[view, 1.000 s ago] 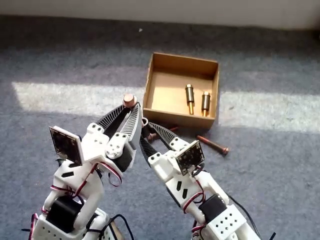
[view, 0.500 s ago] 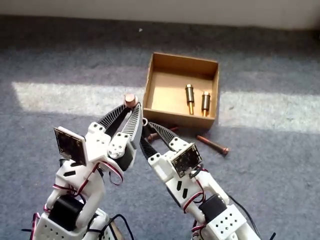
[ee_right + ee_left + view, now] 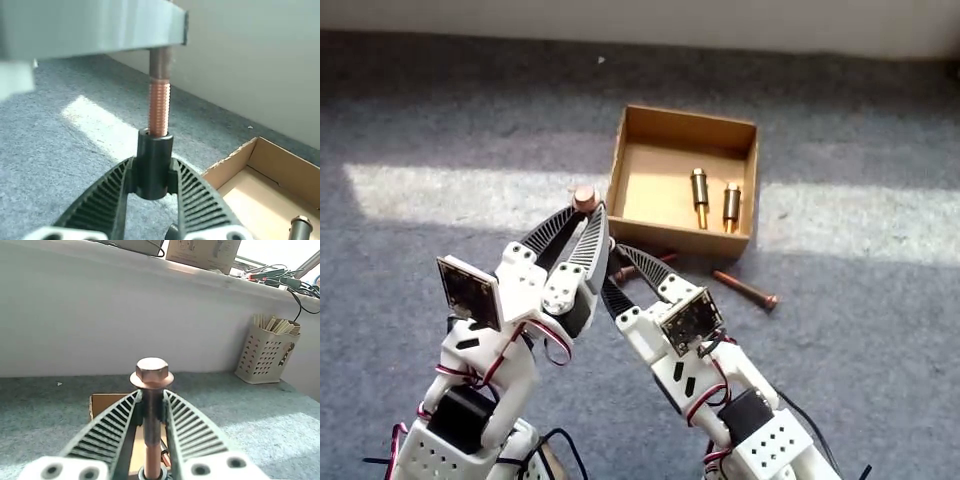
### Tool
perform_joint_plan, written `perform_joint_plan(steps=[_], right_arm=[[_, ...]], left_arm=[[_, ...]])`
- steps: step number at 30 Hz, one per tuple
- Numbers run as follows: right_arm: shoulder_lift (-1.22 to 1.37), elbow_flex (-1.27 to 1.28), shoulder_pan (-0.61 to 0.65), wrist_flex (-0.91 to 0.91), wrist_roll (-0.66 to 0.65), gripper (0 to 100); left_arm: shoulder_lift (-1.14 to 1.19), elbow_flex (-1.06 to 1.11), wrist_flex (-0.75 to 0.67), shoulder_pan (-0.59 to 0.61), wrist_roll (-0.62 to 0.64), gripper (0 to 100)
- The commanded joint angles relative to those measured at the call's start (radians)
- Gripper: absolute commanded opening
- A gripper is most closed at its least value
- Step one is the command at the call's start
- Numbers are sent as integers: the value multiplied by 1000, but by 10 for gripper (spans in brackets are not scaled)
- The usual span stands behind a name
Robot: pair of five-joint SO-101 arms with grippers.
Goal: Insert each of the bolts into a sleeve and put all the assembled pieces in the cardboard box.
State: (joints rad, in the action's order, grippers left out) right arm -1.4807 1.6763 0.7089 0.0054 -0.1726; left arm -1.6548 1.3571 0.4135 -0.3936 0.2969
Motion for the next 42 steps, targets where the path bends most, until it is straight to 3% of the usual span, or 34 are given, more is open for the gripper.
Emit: perform_joint_plan(steps=[1,7,14,23,31,37,42], right_arm=[[-16,102,-22,-38,-11,6],[-16,102,-24,-42,-11,6],[-18,102,-99,-71,-5,6],[-18,102,-107,-71,-5,6],[-18,102,-107,-71,-8,6],[-18,102,-113,-67,-9,6],[-18,102,-170,-67,-5,6]], left_arm=[[-2,-12,37,-21,-11,8],[-2,-4,112,-50,-11,8],[-4,51,112,-51,-18,10],[-4,102,112,-140,-64,10],[-2,122,112,-143,-110,11],[-2,122,114,-143,-110,98],[-4,111,149,-143,-112,104]])
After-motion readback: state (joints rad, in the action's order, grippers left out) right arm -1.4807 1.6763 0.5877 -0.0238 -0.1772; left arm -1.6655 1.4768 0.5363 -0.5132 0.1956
